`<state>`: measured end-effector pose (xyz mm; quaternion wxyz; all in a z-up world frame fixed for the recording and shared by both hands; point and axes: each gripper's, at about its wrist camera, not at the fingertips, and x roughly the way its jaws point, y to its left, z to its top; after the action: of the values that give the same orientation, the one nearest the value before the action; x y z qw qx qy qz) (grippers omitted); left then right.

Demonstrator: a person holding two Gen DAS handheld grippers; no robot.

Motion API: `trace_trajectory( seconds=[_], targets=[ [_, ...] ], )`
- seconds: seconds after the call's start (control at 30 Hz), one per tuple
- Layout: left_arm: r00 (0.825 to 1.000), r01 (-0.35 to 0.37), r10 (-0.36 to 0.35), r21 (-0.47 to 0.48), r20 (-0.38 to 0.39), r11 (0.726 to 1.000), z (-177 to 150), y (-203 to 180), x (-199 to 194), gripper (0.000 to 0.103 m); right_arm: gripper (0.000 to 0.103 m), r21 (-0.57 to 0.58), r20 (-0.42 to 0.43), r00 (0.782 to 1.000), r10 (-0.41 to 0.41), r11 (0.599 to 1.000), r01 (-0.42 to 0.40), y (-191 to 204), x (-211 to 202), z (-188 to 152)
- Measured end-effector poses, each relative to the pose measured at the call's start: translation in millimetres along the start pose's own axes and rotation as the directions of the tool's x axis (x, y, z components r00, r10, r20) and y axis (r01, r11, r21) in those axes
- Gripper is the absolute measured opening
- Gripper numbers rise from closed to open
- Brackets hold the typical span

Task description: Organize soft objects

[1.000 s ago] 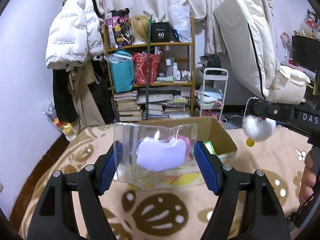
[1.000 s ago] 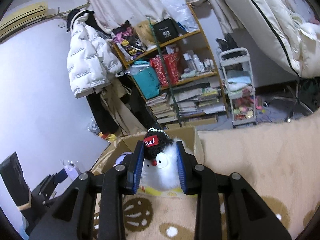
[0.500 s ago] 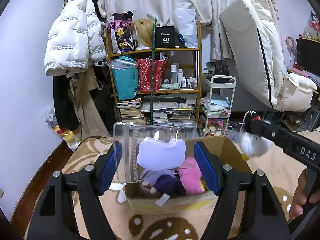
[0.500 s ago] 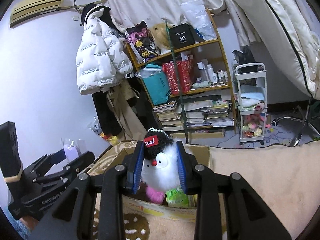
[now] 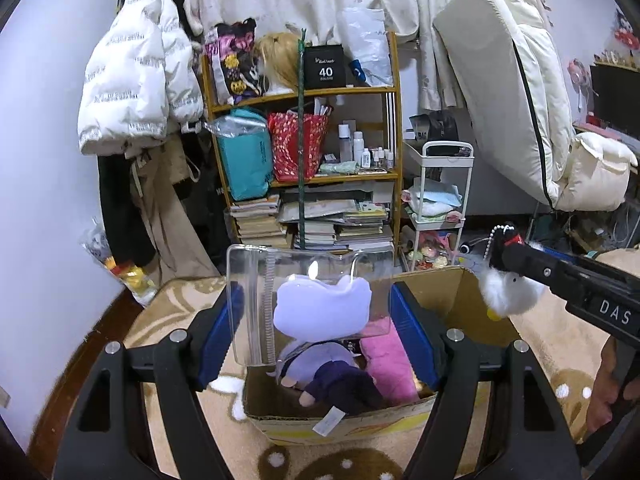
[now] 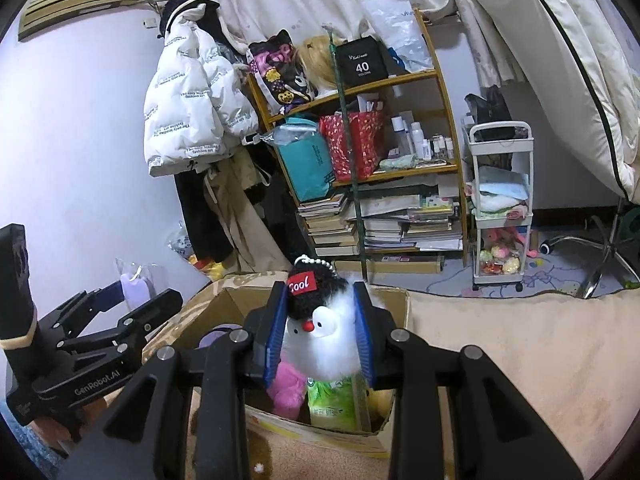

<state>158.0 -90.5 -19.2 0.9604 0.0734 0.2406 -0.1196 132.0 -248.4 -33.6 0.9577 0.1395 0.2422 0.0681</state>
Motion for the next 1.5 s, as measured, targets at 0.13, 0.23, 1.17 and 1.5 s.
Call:
trace_trajectory(
  seconds=[0.13, 0.23, 1.17, 1.5],
  targets=[
    [0.999, 0.012, -0.013, -0.027, -0.032, 1.000, -3, 3, 14, 0.074, 0.033, 0.012, -0.011, 1.000, 0.004, 1.000, -0.004, -4, 4, -3],
    [0.998, 0.029, -0.031, -0.029, -0.054, 0.999, -5, 2, 21, 0.074, 0.034, 0.012, -0.018, 1.000, 0.003, 1.000, -0.003, -5, 7, -6],
    [0.990, 0.035, -0.040, -0.038, -0.135, 0.999, -13, 8, 24, 0.086, 0.037, 0.000, -0.097, 0.995, 0.017, 1.000, -0.017, -3, 13, -20],
    [0.992, -0.019, 0.017, -0.015, -0.126, 1.000, -15, 20, -18, 0.087, 0.069, 0.017, -0.051, 0.998, -0.032, 0.999, 0.033, -1, -9, -16]
  ],
)
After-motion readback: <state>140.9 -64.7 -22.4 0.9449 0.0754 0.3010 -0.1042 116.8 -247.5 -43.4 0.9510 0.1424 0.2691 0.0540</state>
